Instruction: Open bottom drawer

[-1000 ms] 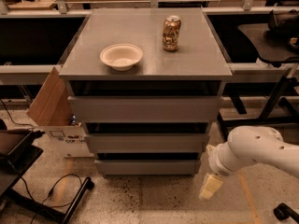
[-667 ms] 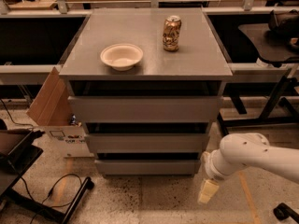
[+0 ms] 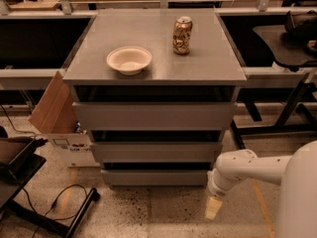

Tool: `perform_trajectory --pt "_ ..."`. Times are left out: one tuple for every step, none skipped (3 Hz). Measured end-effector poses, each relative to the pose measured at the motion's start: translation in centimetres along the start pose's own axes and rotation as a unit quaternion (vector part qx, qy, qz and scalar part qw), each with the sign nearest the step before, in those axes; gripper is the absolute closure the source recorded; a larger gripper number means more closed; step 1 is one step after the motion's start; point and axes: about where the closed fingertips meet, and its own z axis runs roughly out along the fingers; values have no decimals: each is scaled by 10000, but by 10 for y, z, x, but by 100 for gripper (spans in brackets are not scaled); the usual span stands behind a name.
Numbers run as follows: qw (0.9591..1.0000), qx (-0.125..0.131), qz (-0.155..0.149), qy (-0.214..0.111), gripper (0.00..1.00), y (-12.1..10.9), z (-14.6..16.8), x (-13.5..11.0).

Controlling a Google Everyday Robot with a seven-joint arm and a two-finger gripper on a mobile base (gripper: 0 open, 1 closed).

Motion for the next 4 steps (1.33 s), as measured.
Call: perform_trajectory --pt "10000 -20 6 -2 0 1 3 0" --pt "10000 -47 -65 -15 0 -2 17 -6" --pt "9996 -61 -285 -13 0 -17 47 -20" --pt "9986 -13 -522 -6 0 -36 79 -33"
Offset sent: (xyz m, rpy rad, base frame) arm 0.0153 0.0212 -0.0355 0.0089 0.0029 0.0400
